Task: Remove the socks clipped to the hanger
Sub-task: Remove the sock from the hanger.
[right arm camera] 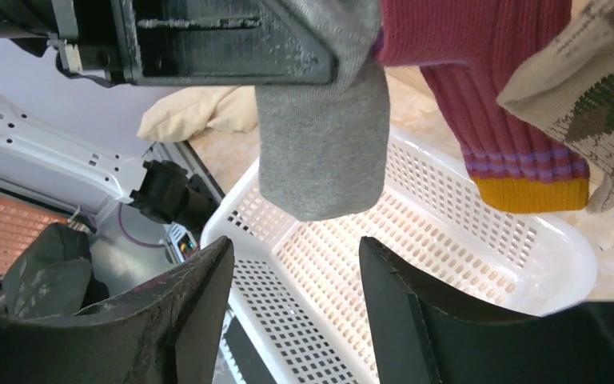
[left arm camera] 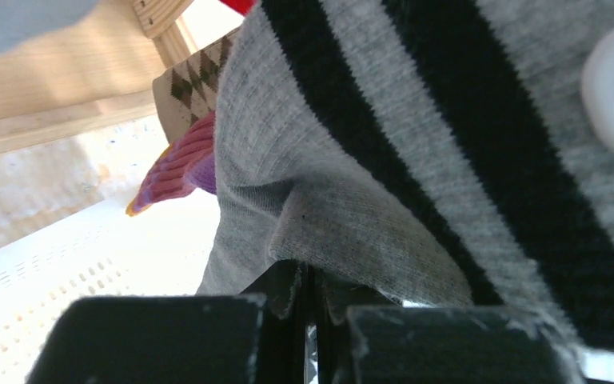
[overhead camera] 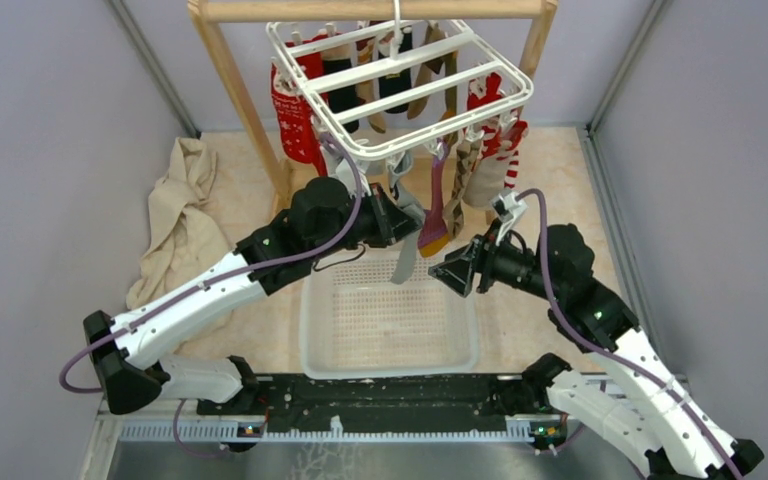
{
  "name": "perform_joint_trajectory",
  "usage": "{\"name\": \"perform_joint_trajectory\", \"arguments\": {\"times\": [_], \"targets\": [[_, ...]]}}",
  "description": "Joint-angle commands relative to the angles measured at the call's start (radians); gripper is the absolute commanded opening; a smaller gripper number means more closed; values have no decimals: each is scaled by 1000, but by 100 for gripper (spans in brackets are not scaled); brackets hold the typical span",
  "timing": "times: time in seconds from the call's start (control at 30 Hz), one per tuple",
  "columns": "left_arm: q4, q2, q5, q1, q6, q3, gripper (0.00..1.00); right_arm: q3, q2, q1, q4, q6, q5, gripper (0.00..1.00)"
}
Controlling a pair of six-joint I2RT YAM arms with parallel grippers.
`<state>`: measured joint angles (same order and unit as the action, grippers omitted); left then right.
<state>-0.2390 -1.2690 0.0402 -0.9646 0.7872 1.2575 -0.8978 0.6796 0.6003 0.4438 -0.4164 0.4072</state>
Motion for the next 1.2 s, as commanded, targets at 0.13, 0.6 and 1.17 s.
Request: {"name": "perform_joint_trajectory", "arguments": {"times": [0.13, 0.6, 1.17], "targets": [[127, -41, 10, -22, 116, -14, 1, 106, -55, 38, -247, -59, -10, 62], [183, -48, 12, -37, 144, -24, 0, 107, 97, 78, -351, -62, -147, 64], [154, -16, 11, -37, 133, -42, 40, 147, 84, 140, -398, -58, -275, 0]]}}
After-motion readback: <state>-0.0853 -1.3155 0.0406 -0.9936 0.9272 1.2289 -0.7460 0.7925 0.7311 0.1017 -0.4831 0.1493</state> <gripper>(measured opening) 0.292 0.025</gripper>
